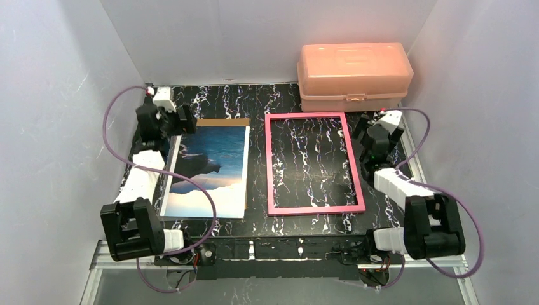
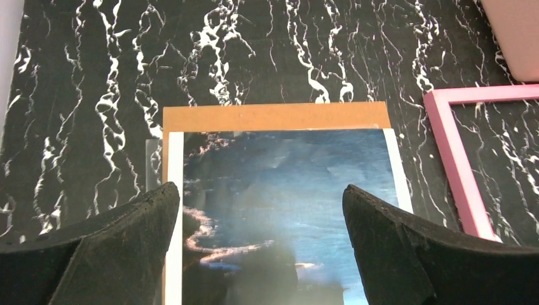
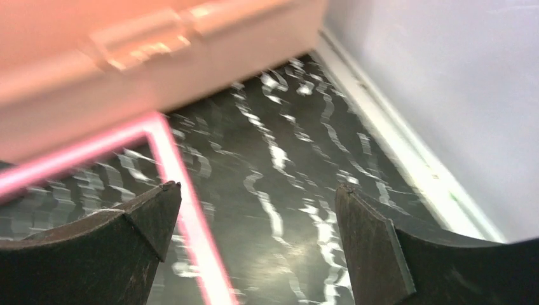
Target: Put the photo into the frame
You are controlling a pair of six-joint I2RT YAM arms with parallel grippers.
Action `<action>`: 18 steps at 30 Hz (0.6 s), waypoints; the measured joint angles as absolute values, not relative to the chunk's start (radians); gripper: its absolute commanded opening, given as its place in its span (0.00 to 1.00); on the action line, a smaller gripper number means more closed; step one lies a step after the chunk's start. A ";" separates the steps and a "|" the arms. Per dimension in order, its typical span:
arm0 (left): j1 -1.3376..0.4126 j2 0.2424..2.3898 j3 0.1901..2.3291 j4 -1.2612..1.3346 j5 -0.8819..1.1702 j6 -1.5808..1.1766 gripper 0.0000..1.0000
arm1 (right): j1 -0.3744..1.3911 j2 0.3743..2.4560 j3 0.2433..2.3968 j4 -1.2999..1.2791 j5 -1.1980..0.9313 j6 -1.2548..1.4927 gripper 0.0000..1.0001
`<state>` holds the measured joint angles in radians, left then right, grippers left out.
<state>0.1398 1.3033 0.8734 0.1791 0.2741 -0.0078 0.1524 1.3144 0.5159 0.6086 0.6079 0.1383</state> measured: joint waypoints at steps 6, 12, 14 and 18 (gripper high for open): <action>0.185 1.389 1.224 -0.233 0.299 -0.001 0.98 | 0.113 1.249 0.677 0.393 0.321 0.425 0.99; 0.294 1.504 1.413 -0.536 0.376 -0.030 0.98 | 0.411 1.399 0.923 0.083 0.300 0.459 0.99; 0.306 1.547 1.455 -0.625 0.374 -0.023 0.99 | 0.566 1.460 1.000 -0.006 0.340 0.456 0.99; 0.303 1.573 1.470 -0.756 0.354 0.013 0.98 | 0.805 1.611 1.140 -0.141 0.416 0.461 0.99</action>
<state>0.3031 1.5726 1.4704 -0.7563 0.3542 0.0132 0.8055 1.6108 1.1400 -0.1413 0.4156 0.4614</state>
